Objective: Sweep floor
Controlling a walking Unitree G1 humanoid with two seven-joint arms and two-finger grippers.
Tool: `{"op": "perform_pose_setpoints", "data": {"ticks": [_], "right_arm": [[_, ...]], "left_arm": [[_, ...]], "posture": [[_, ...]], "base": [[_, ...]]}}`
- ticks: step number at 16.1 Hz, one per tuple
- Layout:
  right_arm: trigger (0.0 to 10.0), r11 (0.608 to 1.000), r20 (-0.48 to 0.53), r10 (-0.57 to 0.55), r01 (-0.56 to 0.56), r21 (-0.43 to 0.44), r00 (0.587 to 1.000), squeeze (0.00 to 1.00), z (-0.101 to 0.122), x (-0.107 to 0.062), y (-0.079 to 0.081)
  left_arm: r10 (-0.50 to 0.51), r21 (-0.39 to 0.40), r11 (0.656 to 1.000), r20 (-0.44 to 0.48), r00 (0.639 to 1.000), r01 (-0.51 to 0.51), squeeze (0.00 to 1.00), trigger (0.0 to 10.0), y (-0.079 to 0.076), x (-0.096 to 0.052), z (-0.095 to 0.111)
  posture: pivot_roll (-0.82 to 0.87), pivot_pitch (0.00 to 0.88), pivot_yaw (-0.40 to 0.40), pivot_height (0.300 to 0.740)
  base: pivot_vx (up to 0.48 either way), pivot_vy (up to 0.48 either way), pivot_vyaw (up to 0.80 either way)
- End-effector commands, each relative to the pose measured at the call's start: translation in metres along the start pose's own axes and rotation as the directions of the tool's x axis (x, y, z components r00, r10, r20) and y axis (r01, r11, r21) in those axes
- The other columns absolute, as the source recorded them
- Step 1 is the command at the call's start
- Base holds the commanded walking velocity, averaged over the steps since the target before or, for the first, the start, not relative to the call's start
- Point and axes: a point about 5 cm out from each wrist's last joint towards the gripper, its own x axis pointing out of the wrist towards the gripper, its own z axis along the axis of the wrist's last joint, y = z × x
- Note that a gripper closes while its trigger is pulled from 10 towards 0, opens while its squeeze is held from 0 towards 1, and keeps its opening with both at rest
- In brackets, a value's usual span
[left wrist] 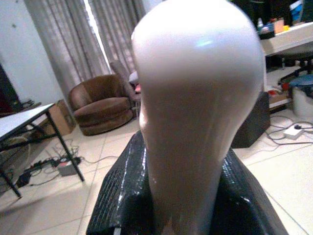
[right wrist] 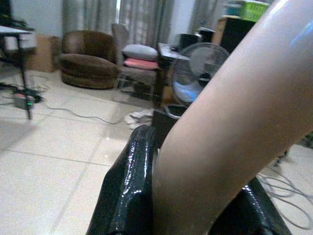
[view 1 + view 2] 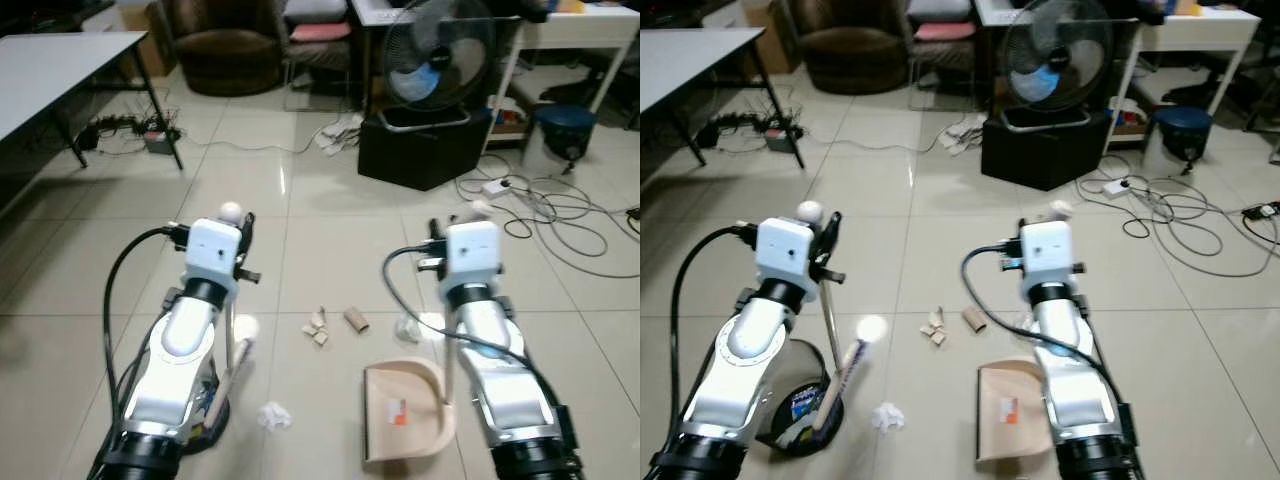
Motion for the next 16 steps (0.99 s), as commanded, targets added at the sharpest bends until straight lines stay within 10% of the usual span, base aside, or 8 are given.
{"op": "perform_pose_setpoints", "data": {"ticks": [1, 16], "right_arm": [[10.0, 1.0, 0.032, 0.0, 0.0, 0.014, 0.999, 0.0, 0.0059, 0.0011, 0.0001], [10.0, 1.0, 0.027, -0.023, 0.023, -0.004, 0.999, 0.0, 0.005, 0.0041, -0.0082]], "left_arm": [[-0.007, 0.042, 0.999, 0.026, 1.0, 0.005, 0.0, 10.0, 0.0038, 0.0015, 0.0048], [-0.015, 0.079, 0.997, 0.024, 1.0, 0.014, 0.0, 10.0, -0.0029, 0.0078, 0.0052]], "posture": [[-0.08, 0.0, 0.09, 0.74], [-0.08, 0.0, 0.095, 0.74]], "base": [[0.0, 0.274, 0.0], [0.0, -0.073, 0.0]]}}
